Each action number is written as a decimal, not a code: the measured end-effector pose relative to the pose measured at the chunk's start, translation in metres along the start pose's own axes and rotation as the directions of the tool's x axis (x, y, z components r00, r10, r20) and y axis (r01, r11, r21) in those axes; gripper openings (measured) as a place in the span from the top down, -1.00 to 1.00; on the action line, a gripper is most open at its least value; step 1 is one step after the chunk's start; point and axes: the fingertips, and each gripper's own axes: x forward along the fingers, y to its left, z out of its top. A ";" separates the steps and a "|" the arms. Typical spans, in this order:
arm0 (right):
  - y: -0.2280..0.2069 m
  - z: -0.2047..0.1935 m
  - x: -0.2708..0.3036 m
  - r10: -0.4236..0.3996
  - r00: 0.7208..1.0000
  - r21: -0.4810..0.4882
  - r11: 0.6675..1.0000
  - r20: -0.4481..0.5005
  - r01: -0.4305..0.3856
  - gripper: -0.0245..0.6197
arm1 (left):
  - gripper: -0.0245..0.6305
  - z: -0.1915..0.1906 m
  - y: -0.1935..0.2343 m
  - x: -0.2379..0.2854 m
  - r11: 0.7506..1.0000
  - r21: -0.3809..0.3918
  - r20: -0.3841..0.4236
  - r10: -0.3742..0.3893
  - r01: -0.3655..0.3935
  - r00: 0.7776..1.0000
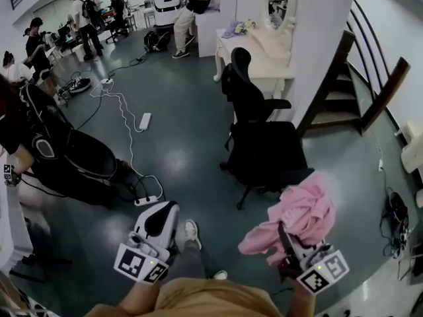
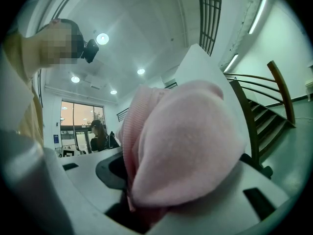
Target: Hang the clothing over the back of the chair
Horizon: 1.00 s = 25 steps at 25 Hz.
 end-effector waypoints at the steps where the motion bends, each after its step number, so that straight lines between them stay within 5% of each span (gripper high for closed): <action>1: -0.006 -0.002 0.013 -0.008 1.000 0.003 1.000 -0.005 0.008 0.26 | 0.92 -0.006 0.010 0.014 1.000 -0.013 -0.002 -0.013 0.013 1.000; 9: -0.044 0.017 0.138 -0.055 0.998 -0.022 0.998 -0.026 0.054 0.25 | 0.92 -0.016 0.116 0.131 0.995 -0.048 0.003 -0.090 0.090 0.996; 16: -0.074 0.038 0.237 -0.176 0.984 -0.016 0.984 -0.014 0.176 0.25 | 0.92 -0.008 0.219 0.219 0.983 -0.071 -0.015 -0.169 0.168 0.985; 25: -0.091 0.050 0.295 -0.263 0.965 -0.036 0.964 0.004 0.263 0.24 | 0.92 -0.014 0.270 0.282 0.963 -0.098 -0.012 -0.255 0.252 0.967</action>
